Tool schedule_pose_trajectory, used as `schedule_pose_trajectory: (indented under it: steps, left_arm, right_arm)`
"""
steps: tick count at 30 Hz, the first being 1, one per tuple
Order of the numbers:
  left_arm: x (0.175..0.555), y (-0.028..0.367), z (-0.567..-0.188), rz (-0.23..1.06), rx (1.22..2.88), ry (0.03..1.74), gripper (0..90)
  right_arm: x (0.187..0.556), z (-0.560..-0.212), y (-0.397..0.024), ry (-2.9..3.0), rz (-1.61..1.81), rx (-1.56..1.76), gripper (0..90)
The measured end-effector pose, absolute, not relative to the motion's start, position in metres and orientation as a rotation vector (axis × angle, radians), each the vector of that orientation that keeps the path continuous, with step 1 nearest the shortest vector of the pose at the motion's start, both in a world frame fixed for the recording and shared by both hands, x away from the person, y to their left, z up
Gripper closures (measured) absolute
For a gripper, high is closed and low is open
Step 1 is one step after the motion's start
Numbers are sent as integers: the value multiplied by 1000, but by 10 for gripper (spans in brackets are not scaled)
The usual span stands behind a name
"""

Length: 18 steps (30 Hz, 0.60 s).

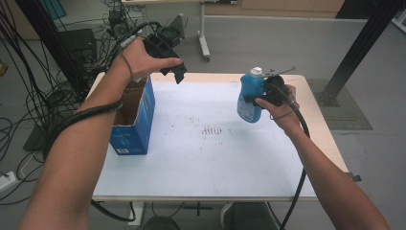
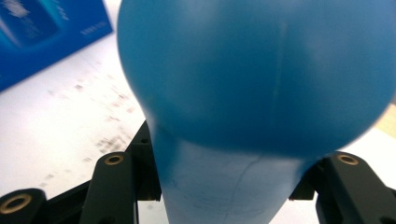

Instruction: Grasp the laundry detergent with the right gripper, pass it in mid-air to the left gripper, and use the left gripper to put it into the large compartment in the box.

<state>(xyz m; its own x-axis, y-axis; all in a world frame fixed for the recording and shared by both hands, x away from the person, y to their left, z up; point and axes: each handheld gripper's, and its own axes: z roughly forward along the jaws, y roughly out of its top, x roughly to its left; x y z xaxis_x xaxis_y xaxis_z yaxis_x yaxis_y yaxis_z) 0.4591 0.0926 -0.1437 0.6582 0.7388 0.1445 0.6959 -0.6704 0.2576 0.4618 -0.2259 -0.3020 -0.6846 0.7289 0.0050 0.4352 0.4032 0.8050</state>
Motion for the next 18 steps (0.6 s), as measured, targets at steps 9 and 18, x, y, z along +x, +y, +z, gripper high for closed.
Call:
schedule_pose_trajectory:
  steps: [9, 18]
  left_arm:
    - [453, 89, -123, 368, 2780, 983, 44]
    - [446, 85, -116, 345, 2871, 816, 44]
  right_arm:
    - [470, -272, -187, 2479, 1273, 799, 437]
    - [469, -262, -141, 2637, 1369, 517, 436]
